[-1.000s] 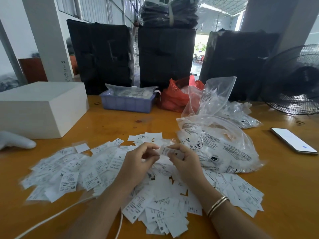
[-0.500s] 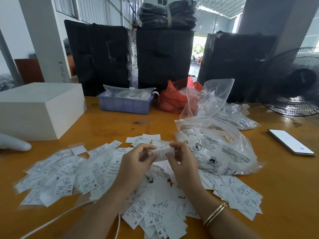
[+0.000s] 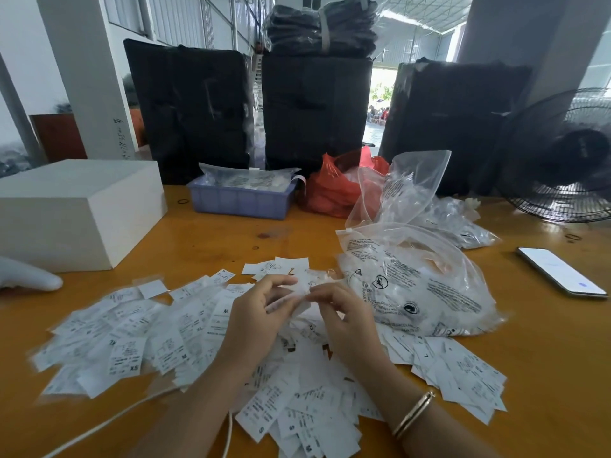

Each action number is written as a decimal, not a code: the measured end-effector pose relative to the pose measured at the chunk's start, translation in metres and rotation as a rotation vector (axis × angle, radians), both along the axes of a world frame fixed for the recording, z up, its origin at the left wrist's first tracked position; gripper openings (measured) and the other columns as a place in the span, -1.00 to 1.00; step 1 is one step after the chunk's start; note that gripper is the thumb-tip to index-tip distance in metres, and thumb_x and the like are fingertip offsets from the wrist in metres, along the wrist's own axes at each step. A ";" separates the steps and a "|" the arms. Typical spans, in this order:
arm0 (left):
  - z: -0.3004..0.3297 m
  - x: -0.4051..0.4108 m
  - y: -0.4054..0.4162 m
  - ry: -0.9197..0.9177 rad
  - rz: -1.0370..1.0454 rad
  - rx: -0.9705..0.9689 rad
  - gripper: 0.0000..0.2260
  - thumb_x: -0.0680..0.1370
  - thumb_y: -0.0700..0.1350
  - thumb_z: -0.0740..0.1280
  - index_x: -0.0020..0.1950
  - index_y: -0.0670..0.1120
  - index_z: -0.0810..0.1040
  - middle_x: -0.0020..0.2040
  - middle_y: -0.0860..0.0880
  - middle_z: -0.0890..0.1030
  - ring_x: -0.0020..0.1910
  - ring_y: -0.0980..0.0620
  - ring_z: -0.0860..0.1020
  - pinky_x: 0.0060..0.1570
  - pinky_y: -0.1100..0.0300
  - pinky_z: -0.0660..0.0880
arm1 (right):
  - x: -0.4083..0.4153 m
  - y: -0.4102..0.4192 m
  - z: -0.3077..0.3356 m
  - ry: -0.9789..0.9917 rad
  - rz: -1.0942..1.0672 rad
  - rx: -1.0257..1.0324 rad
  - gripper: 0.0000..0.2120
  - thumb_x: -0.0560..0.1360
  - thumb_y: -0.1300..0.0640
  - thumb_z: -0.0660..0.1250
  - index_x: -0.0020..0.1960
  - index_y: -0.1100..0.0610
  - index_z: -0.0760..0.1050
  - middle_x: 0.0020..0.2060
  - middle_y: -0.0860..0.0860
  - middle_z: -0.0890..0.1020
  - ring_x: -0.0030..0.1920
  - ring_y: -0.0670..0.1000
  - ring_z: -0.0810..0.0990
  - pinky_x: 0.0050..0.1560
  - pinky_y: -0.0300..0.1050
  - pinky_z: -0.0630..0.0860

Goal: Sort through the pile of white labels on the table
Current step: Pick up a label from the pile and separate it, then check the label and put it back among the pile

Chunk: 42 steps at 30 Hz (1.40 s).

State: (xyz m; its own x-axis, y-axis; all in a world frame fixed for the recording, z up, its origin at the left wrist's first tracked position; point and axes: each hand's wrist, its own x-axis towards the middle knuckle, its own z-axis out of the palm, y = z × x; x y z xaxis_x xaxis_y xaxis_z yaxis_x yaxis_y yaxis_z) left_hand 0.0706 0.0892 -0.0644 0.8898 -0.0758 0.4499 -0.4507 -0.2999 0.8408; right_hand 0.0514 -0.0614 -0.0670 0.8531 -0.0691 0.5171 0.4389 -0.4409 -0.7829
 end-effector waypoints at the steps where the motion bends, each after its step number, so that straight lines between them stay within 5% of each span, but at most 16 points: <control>1: 0.001 -0.001 -0.001 -0.002 -0.016 0.010 -0.82 0.48 -0.08 0.40 0.07 0.07 0.56 -0.12 0.15 0.66 -0.08 0.32 0.60 -0.19 0.46 0.50 | 0.000 0.000 -0.001 0.005 0.023 -0.014 -0.71 0.51 0.41 0.22 -0.08 0.09 0.62 -0.09 -0.15 0.61 -0.02 -0.24 0.54 -0.05 -0.39 0.45; 6: 0.007 -0.006 0.003 0.009 0.032 -0.032 -0.86 0.41 0.11 0.37 -0.06 0.15 0.55 -0.16 0.26 0.65 -0.09 0.34 0.58 -0.19 0.47 0.49 | -0.002 -0.001 0.011 0.033 0.023 0.085 -0.58 0.51 0.46 0.16 -0.05 -0.08 0.49 -0.08 -0.17 0.59 -0.04 -0.30 0.53 -0.02 -0.44 0.44; 11: 0.012 0.006 0.023 -0.027 0.424 -0.031 -0.83 0.51 -0.15 0.37 0.04 0.07 0.50 -0.06 0.17 0.54 -0.15 0.17 0.53 -0.40 0.43 0.39 | 0.023 -0.050 0.056 -0.129 -0.313 0.225 -0.68 0.54 0.37 0.17 -0.08 -0.03 0.51 -0.12 -0.11 0.62 -0.31 -0.22 0.52 -0.30 -0.36 0.49; 14: 0.007 0.014 0.038 0.019 0.542 0.001 -0.80 0.53 -0.24 0.34 0.13 -0.04 0.54 0.02 0.04 0.53 -0.08 0.06 0.50 -0.32 0.38 0.37 | 0.049 -0.093 0.062 0.121 -0.538 -0.028 -0.67 0.53 0.36 0.13 0.07 0.07 0.58 0.01 -0.05 0.62 -0.36 -0.20 0.46 -0.46 -0.41 0.34; 17: 0.002 0.017 0.044 0.051 0.623 0.187 -0.78 0.51 -0.25 0.35 0.15 -0.09 0.55 0.05 -0.05 0.58 -0.11 0.01 0.50 -0.29 0.22 0.46 | 0.067 -0.124 0.050 0.404 -0.547 -0.470 -0.76 0.55 0.28 0.19 0.12 0.17 0.58 0.06 0.05 0.63 -0.13 -0.01 0.57 -0.24 -0.23 0.44; 19: 0.000 0.017 0.045 0.049 0.704 0.392 -0.73 0.49 -0.21 0.39 0.18 -0.07 0.54 0.11 -0.08 0.58 0.00 -0.07 0.51 -0.09 0.04 0.49 | 0.070 -0.128 0.040 0.540 -0.501 -0.721 -0.79 0.56 0.12 0.25 0.06 0.21 0.58 0.00 0.10 0.63 0.02 0.09 0.56 -0.13 -0.17 0.40; 21: 0.001 0.018 0.045 0.048 0.747 0.516 -0.69 0.47 -0.18 0.39 0.20 -0.02 0.53 0.21 -0.08 0.52 0.19 -0.12 0.43 0.13 -0.10 0.36 | 0.069 -0.126 0.032 0.559 -0.492 -0.743 -0.79 0.53 0.04 0.29 -0.13 0.18 0.55 -0.14 0.10 0.60 0.00 0.13 0.55 -0.16 -0.16 0.35; 24: 0.000 0.017 0.041 -0.072 0.690 0.573 -0.72 0.47 -0.19 0.37 0.17 -0.04 0.57 0.22 -0.05 0.51 0.25 -0.12 0.38 0.20 -0.12 0.29 | 0.067 -0.121 0.029 0.503 -0.526 -0.653 -0.81 0.50 0.04 0.33 -0.25 0.11 0.53 -0.23 0.04 0.57 -0.08 0.10 0.56 -0.17 -0.14 0.40; 30: 0.003 0.004 0.016 -0.515 0.285 0.632 -0.81 0.41 -0.30 0.43 -0.05 -0.05 0.65 -0.11 0.06 0.65 -0.05 0.02 0.59 0.00 0.16 0.36 | 0.062 -0.120 0.028 0.443 -0.570 -0.510 -0.77 0.52 0.05 0.31 -0.27 0.12 0.53 -0.23 0.07 0.61 -0.14 0.10 0.55 -0.06 -0.03 0.50; 36: 0.000 -0.002 0.007 -0.471 0.067 0.648 -0.80 0.40 -0.31 0.46 -0.09 -0.03 0.66 -0.16 0.11 0.66 -0.10 0.09 0.58 -0.07 0.21 0.47 | 0.059 -0.122 0.031 0.294 -0.719 -0.853 -0.67 0.51 0.22 0.22 -0.43 0.12 0.37 -0.34 0.01 0.51 -0.28 0.06 0.47 -0.14 -0.09 0.27; 38: -0.001 -0.003 0.007 -0.443 0.058 0.646 -0.81 0.42 -0.30 0.45 -0.08 -0.02 0.66 -0.15 0.12 0.65 -0.09 0.11 0.57 -0.06 0.23 0.45 | 0.054 -0.120 0.036 0.166 -0.784 -0.944 -0.73 0.50 0.23 0.24 -0.38 0.14 0.47 -0.34 -0.01 0.52 -0.29 0.04 0.44 -0.13 -0.09 0.18; 42: -0.003 -0.002 0.005 -0.395 0.073 0.567 -0.83 0.50 -0.26 0.38 0.00 -0.03 0.65 -0.08 0.13 0.64 -0.02 0.17 0.53 0.01 0.26 0.42 | 0.042 -0.099 0.053 -0.099 -0.620 -0.654 -0.79 0.58 0.10 0.25 -0.11 0.15 0.61 -0.24 -0.02 0.62 -0.22 0.00 0.55 -0.09 -0.15 0.37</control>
State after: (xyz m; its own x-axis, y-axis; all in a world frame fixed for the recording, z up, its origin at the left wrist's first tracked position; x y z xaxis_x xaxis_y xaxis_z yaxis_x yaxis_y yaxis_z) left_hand 0.0681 0.0946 -0.0670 0.6793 -0.3407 0.6500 -0.6526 -0.6855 0.3228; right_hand 0.0933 -0.1608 -0.0142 0.7106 -0.1681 0.6832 0.0264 -0.9640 -0.2646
